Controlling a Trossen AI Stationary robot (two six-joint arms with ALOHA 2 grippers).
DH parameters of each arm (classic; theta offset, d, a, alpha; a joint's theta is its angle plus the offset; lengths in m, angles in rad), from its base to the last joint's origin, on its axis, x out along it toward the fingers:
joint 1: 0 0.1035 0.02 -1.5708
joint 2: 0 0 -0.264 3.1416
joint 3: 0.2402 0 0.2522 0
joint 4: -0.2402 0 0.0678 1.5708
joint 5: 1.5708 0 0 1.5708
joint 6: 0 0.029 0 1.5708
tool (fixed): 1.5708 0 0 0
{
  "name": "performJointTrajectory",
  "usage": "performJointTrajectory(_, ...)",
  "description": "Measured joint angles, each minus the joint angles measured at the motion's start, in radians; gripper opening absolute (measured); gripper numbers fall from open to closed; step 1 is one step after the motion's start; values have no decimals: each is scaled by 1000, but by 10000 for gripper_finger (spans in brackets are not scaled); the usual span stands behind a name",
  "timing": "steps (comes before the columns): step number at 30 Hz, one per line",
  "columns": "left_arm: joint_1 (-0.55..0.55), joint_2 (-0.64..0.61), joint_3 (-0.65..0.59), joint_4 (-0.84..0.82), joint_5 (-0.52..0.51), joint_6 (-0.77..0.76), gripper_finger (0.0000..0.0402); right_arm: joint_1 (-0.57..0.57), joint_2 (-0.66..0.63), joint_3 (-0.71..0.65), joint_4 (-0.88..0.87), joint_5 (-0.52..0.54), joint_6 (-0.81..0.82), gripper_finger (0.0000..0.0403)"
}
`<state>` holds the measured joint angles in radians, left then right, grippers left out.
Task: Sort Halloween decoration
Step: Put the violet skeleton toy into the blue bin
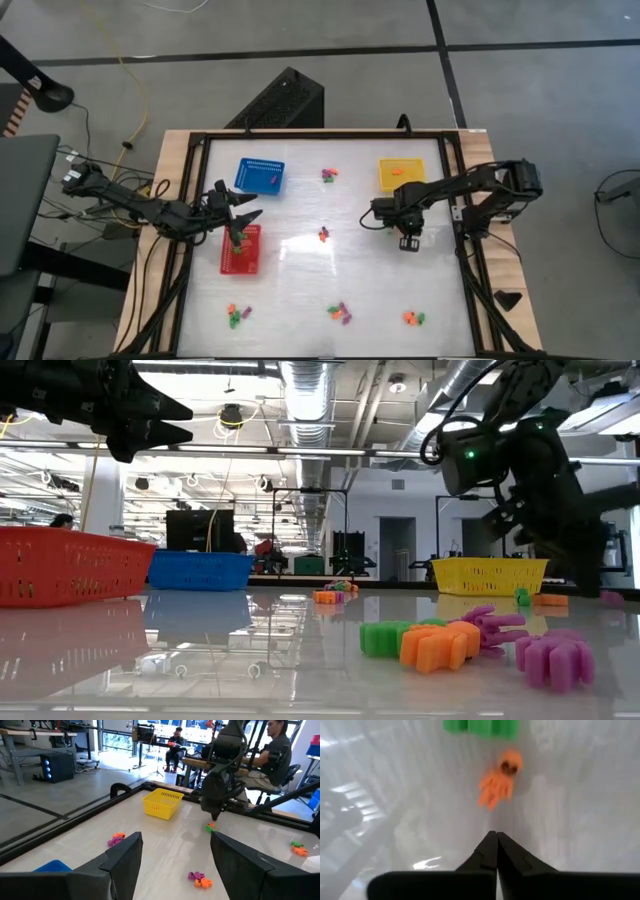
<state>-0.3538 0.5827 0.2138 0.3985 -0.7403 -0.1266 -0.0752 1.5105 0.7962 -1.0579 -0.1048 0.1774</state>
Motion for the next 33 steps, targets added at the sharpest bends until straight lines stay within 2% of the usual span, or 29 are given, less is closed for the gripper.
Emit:
performJointTrajectory(5,0,0,0,0,0,1,226,14,0,58,-127,1,125,35)
performJointTrajectory(12,0,0,0,-19,0,10,226,85,-1,158,-149,6,131,19)
performJointTrajectory(16,0,0,0,-25,-5,10,226,108,-2,227,-149,82,140,22)
performJointTrajectory(19,0,0,0,-27,-5,10,226,115,-2,242,-138,136,194,48)
performJointTrajectory(33,0,0,0,-28,-5,-1,226,169,-2,242,-53,137,320,154)
